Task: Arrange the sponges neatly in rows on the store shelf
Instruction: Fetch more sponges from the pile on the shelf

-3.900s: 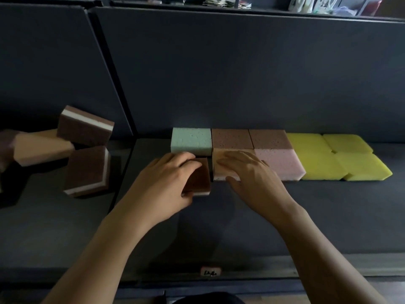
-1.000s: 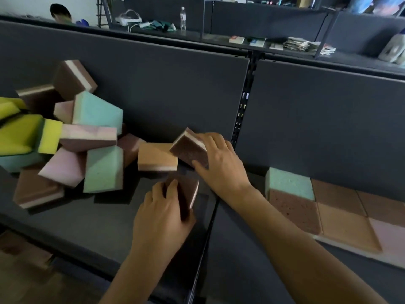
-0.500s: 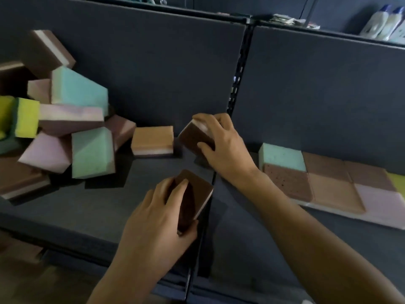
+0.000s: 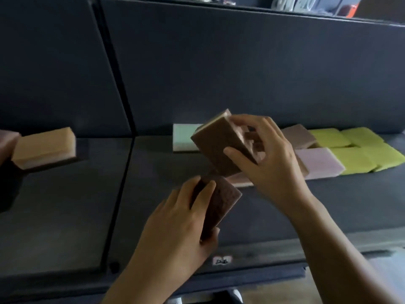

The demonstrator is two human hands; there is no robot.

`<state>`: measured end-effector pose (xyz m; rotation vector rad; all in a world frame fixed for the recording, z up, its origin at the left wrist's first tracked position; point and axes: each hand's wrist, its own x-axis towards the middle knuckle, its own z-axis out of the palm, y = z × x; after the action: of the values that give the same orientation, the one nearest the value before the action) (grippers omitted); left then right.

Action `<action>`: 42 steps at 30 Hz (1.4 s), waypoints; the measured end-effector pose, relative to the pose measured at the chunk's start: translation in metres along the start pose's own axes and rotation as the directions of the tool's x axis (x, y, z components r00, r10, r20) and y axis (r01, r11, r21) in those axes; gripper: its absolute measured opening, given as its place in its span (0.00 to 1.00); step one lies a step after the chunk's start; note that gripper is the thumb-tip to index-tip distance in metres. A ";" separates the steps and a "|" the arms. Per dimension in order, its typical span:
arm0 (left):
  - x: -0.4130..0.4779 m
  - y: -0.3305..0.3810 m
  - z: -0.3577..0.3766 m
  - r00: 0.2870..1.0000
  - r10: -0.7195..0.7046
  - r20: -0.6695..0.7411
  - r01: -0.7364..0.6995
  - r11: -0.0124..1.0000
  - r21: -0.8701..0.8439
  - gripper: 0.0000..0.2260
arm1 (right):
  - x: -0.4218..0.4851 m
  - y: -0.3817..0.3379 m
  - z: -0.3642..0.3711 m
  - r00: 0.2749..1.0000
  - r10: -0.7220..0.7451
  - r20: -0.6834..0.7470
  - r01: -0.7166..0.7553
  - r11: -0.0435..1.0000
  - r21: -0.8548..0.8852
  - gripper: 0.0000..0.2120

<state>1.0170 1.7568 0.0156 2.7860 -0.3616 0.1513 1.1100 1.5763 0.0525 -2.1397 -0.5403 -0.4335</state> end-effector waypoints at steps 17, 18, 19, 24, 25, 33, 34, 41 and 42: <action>0.024 0.086 0.026 0.998 0.050 -0.042 -0.048 0.998 0.046 0.34 | -0.013 0.057 -0.089 0.997 -0.029 -0.068 0.032 0.999 0.035 0.20; 0.024 0.086 0.026 0.998 0.039 -0.048 -0.036 0.998 0.045 0.34 | -0.012 0.057 -0.087 0.997 -0.039 -0.060 0.041 0.998 0.039 0.20; 0.023 0.085 0.025 0.998 0.025 -0.053 -0.022 0.999 0.045 0.34 | -0.011 0.055 -0.084 0.998 -0.049 -0.050 0.051 0.998 0.046 0.20; 0.010 0.063 0.013 0.995 -0.075 -0.068 0.079 0.996 0.050 0.34 | 0.002 0.039 -0.052 0.995 -0.100 0.025 0.097 0.991 0.091 0.22; 0.006 0.056 0.010 0.993 -0.097 -0.069 0.101 0.993 0.054 0.34 | 0.006 0.033 -0.043 0.993 -0.111 0.045 0.106 0.989 0.100 0.22; -0.029 -0.010 -0.018 0.966 -0.240 -0.095 0.245 0.968 0.052 0.35 | 0.031 -0.019 0.048 0.965 -0.214 0.149 0.193 0.971 0.145 0.22; -0.032 -0.018 -0.021 0.963 -0.251 -0.100 0.257 0.965 0.054 0.35 | 0.033 -0.024 0.058 0.963 -0.221 0.154 0.199 0.969 0.148 0.22; -0.046 -0.067 -0.023 0.960 -0.271 -0.065 0.274 0.961 0.029 0.35 | 0.039 -0.034 0.115 0.926 -0.214 0.311 0.254 0.962 -0.095 0.21; -0.047 -0.070 -0.021 0.962 -0.268 -0.051 0.268 0.963 0.004 0.36 | 0.038 -0.032 0.119 0.923 -0.202 0.329 0.255 0.958 -0.128 0.21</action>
<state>0.9894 1.8388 0.0067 2.8015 0.0308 0.1578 1.1385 1.6985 0.0249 -2.3342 -0.9731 -0.2740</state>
